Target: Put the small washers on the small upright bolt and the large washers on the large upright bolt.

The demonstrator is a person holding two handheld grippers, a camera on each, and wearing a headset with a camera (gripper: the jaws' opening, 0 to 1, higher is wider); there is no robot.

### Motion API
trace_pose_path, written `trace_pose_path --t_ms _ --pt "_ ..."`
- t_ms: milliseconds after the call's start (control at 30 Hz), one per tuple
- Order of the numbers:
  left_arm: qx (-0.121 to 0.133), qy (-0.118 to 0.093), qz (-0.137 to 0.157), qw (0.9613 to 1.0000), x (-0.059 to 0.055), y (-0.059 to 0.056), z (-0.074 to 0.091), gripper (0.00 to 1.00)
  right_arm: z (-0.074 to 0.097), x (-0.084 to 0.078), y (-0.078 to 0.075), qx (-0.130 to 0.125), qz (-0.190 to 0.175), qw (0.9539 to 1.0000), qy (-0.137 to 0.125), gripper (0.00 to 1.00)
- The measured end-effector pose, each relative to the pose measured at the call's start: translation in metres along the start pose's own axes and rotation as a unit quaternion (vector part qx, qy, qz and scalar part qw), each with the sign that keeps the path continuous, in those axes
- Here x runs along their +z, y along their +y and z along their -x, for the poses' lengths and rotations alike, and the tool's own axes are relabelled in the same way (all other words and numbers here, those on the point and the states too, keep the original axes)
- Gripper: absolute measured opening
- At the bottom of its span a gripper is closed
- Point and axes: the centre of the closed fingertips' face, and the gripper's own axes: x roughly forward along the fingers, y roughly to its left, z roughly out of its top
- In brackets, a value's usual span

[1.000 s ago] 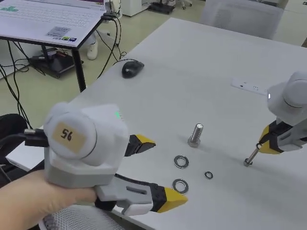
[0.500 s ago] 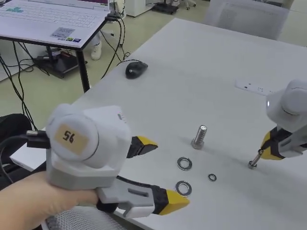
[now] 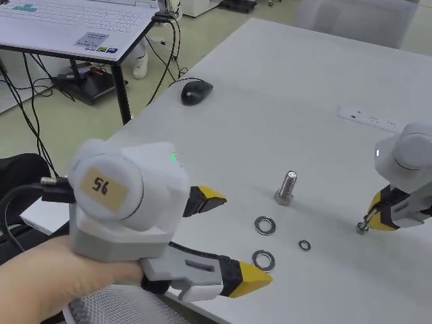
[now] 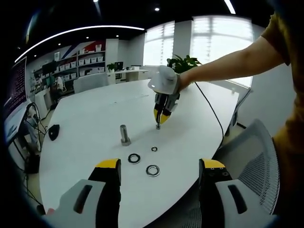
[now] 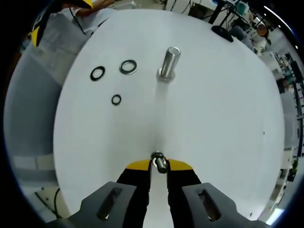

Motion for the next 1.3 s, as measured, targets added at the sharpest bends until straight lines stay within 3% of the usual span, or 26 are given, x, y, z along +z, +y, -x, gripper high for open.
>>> trace_pose_path --t_ms 467,767,900,1133,1300 --pt "0.001 0.004 0.002 1.0000 -0.003 0.002 -0.001 0.66 -0.010 -0.006 -0.001 0.004 -0.006 1.0000 -0.004 0.17" --pt "-0.002 0.002 -0.004 1.0000 -0.001 -0.001 -0.001 0.66 0.008 -0.013 0.002 -0.007 -0.021 0.9997 -0.009 0.17" --pt "-0.003 0.000 -0.007 1.0000 0.001 -0.003 -0.001 0.66 0.015 -0.014 0.014 -0.006 -0.022 0.9997 -0.007 0.17" --pt "-0.008 -0.005 -0.015 0.9998 0.004 -0.009 0.001 0.66 0.018 0.012 0.042 0.005 -0.012 0.9994 -0.033 0.16" --pt "-0.008 -0.009 -0.015 0.9998 0.005 -0.011 0.003 0.66 0.011 0.034 0.058 0.018 0.006 0.9990 -0.041 0.17"
